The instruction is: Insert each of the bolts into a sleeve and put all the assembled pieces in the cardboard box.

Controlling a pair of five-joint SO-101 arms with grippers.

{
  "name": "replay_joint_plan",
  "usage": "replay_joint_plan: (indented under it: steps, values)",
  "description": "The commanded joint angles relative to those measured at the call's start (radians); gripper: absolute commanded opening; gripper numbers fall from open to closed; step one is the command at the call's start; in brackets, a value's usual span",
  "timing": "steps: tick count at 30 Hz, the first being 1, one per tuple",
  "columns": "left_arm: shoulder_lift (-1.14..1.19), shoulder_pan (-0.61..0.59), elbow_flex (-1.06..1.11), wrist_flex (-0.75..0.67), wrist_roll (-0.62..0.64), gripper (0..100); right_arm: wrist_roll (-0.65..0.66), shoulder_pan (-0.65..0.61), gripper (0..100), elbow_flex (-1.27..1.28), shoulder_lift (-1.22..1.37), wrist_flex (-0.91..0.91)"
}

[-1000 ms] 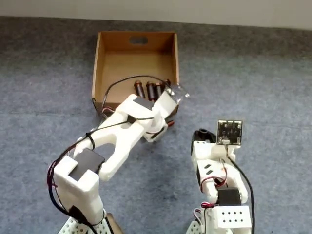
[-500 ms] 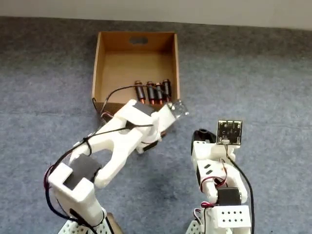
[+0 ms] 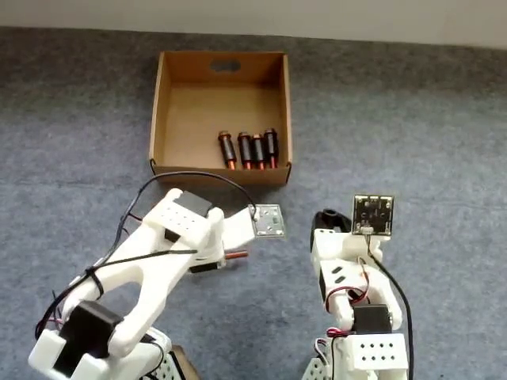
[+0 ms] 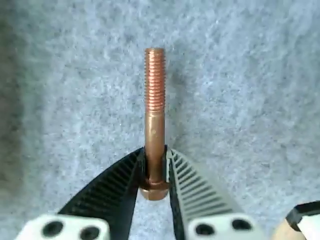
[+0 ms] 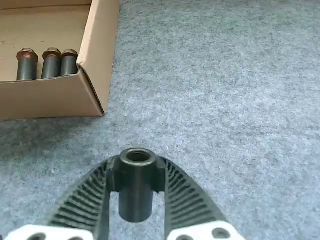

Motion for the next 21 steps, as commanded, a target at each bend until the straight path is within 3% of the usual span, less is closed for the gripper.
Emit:
replay_joint_plan:
  steps: [1, 5, 10, 15, 21]
  values:
    - [-0.039, -0.005, -0.002, 0.009, -0.003, 13, -0.008, 0.01, 0.5, -0.008, -0.013, -0.016]
    - [-0.047, -0.005, -0.004, 0.009, -0.005, 22, -0.008, 0.01, 0.5, -0.008, -0.013, -0.016]
    - [-0.048, -0.051, -0.09, 0.017, 0.002, 16, -0.005, 0.01, 0.5, 0.007, -0.019, -0.016]
    - [-0.048, -0.11, -0.228, 0.146, 0.178, 14, -0.005, 0.01, 0.5, 0.007, -0.019, -0.016]
    - [-0.047, -0.035, -0.228, 0.311, 0.399, 14, -0.005, 0.01, 0.5, 0.007, -0.019, -0.016]
